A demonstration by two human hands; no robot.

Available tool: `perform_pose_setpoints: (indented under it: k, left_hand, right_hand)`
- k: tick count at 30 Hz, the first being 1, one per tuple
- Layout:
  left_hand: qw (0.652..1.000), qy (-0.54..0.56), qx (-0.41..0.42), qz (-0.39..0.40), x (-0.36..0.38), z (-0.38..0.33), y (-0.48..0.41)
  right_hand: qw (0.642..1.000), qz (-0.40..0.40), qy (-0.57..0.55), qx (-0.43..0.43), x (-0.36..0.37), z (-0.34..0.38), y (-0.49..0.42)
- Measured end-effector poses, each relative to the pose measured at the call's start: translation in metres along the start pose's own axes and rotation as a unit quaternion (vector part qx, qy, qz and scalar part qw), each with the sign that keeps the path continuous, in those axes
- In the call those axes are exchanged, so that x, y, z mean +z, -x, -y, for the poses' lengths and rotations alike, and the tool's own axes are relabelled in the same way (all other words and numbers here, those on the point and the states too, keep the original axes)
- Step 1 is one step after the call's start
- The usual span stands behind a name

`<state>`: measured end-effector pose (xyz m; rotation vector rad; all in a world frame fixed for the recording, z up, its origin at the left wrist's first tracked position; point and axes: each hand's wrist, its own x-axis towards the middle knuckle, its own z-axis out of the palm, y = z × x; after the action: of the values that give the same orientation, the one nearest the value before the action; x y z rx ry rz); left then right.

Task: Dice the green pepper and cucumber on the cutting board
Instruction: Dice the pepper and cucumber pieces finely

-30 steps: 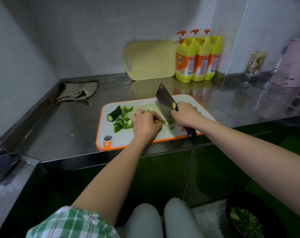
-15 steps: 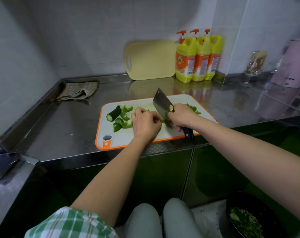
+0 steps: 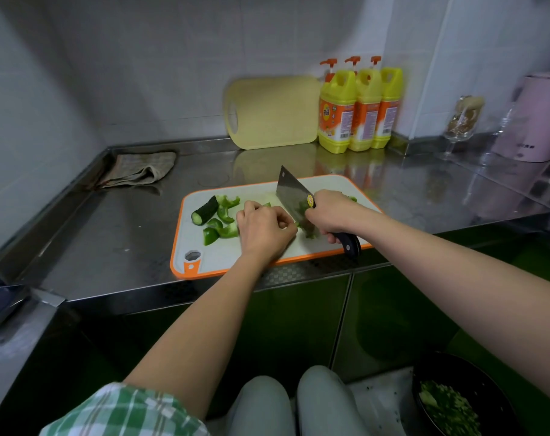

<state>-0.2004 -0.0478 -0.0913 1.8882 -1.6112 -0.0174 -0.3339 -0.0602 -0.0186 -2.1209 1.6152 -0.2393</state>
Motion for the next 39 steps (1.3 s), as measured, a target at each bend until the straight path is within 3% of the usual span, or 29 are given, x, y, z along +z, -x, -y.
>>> perform_pose_setpoints:
  k: [10,15,22,30,39]
  left_hand:
    - [1.000,0.008,-0.002,0.000,0.001,0.002,-0.002]
    - [1.000,0.003,-0.002,0.005,0.000,0.000,-0.002]
    - [1.000,-0.008,-0.005,-0.002,0.002,0.001,-0.003]
    - [1.000,-0.026,0.016,-0.006,-0.001,-0.002,-0.002]
    - [1.000,-0.014,0.006,0.000,0.001,0.000,-0.004]
  right_hand:
    - [0.998,-0.051,-0.023,0.008,0.008,-0.007,-0.008]
    - [1.000,-0.021,0.004,0.023,0.001,-0.007,-0.009]
    - [0.999,-0.021,-0.046,-0.011,-0.010,-0.007,-0.001]
    - [1.000,0.004,0.013,0.005,0.001,0.002,0.002]
    - [0.996,-0.073,-0.046,0.011,0.008,-0.008,-0.010]
